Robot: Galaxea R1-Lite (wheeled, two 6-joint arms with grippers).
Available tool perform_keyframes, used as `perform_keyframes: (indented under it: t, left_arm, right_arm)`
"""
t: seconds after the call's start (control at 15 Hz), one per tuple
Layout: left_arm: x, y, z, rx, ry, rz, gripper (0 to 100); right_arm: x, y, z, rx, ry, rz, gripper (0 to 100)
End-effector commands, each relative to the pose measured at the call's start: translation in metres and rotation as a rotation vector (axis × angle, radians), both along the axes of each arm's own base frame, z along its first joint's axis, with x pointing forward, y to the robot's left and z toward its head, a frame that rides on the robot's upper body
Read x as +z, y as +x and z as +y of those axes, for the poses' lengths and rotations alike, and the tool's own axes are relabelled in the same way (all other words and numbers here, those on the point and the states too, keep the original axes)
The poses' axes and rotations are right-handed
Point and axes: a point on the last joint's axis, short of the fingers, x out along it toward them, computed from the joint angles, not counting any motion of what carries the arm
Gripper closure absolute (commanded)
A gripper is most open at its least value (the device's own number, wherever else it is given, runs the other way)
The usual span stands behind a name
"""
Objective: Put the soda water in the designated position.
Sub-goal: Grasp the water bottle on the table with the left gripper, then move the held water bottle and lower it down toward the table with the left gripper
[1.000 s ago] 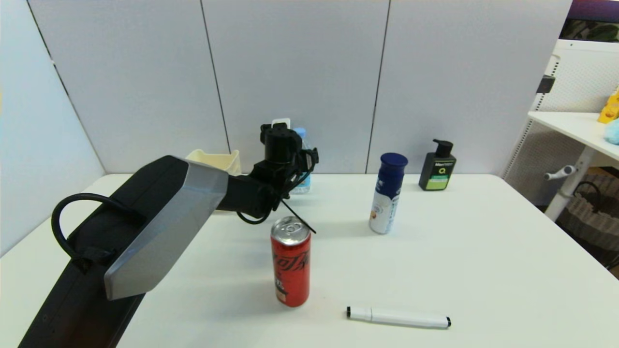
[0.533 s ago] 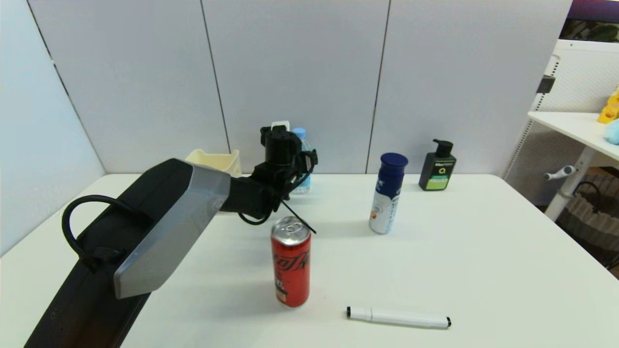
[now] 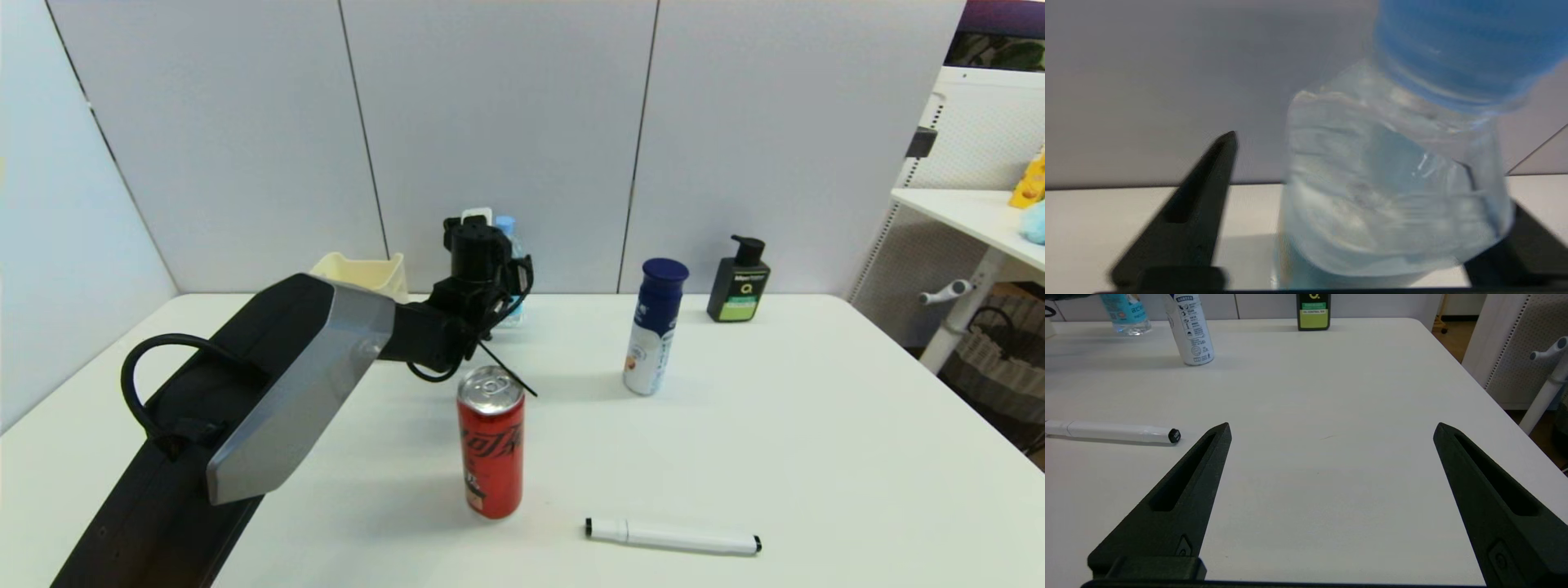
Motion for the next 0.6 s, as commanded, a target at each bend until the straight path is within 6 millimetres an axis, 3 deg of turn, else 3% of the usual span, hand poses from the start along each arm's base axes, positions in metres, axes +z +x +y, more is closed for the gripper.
perform_keyframes:
  t: [0.07,0.4,0.53,0.6]
  left_arm:
    - [-0.006,0.003,-0.001,0.001,-0.001,0.001,100]
    - [-0.009,0.004,-0.002,-0.002,0.002,0.006,100]
    - [0.002,0.002,-0.001,-0.002,-0.005,-0.012,100]
    - [0.021,-0.002,0.002,-0.002,-0.015,-0.035,100]
  right_arm:
    - [0.000,0.000,0.000,0.001,0.000,0.001,0]
    - [0.000,0.000,0.000,-0.001,0.000,0.001,0]
    - [0.000,0.000,0.000,0.001,0.000,0.001,0]
    - [0.000,0.000,0.000,-0.001,0.000,0.001,0]
